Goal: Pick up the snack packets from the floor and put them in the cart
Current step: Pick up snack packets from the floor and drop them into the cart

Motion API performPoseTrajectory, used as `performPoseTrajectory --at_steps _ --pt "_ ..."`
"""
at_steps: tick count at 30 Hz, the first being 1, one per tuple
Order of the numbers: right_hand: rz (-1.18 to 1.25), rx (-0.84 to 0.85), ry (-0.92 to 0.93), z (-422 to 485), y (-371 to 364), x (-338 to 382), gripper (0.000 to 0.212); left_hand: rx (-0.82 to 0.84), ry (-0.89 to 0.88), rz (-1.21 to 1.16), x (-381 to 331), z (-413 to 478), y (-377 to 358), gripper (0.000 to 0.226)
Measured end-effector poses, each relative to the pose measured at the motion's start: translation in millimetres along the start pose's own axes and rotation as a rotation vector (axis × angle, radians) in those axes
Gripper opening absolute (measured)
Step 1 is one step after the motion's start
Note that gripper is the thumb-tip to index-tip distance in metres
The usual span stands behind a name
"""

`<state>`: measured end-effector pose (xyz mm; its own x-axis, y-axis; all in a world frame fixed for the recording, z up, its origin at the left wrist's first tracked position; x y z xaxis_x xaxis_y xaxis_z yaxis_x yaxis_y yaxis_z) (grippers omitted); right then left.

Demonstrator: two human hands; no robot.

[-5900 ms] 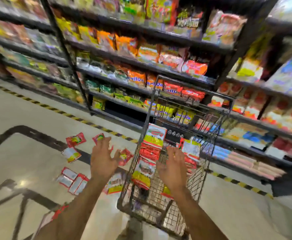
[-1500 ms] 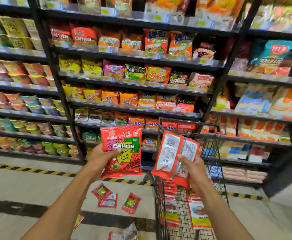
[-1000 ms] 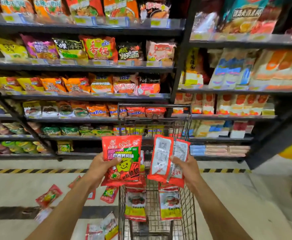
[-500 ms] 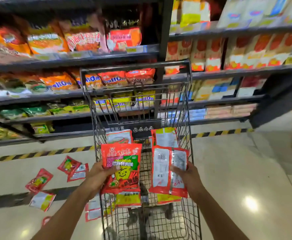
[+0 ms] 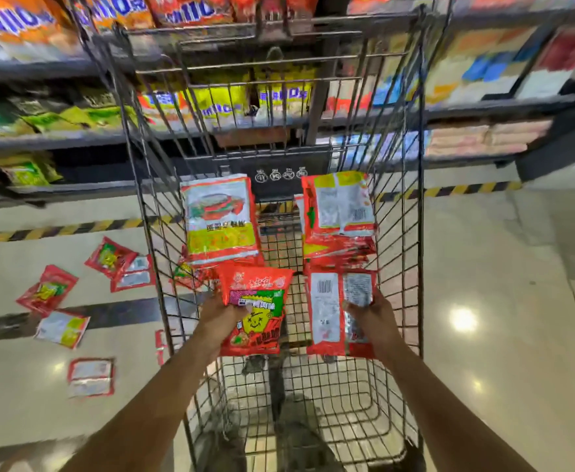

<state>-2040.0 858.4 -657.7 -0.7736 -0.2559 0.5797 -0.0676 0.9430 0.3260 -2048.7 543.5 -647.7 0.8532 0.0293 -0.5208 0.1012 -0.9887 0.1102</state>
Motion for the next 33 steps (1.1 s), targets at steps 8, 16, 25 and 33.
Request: performPoseTrajectory --at_steps 8,16,25,33 --pt "-0.249 -0.002 -0.058 47 -25 -35 0.033 -0.264 0.088 0.128 49 47 7 0.031" --pt "-0.591 -0.225 0.056 46 -31 -20 0.038 -0.322 -0.252 0.324 23 44 4 0.054" --pt "-0.764 -0.322 0.563 -46 -30 87 0.062 -0.179 -0.757 0.277 -92 -76 40 0.042" --pt "-1.017 -0.346 0.91 -155 -65 236 0.073 -0.361 -0.917 0.861 -174 -195 145 0.082"
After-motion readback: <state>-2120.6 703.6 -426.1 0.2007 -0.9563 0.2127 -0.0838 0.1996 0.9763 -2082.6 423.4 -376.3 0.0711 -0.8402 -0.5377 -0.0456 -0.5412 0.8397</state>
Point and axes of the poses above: each hand's wrist, its own z-axis towards the middle knuckle, its own y-axis out of the back of the hand, x = y × z, the point moved 5 cm from there along z, towards the middle knuckle, and after that the axes turned 11 degrees about -z, right-handed, at the moved point
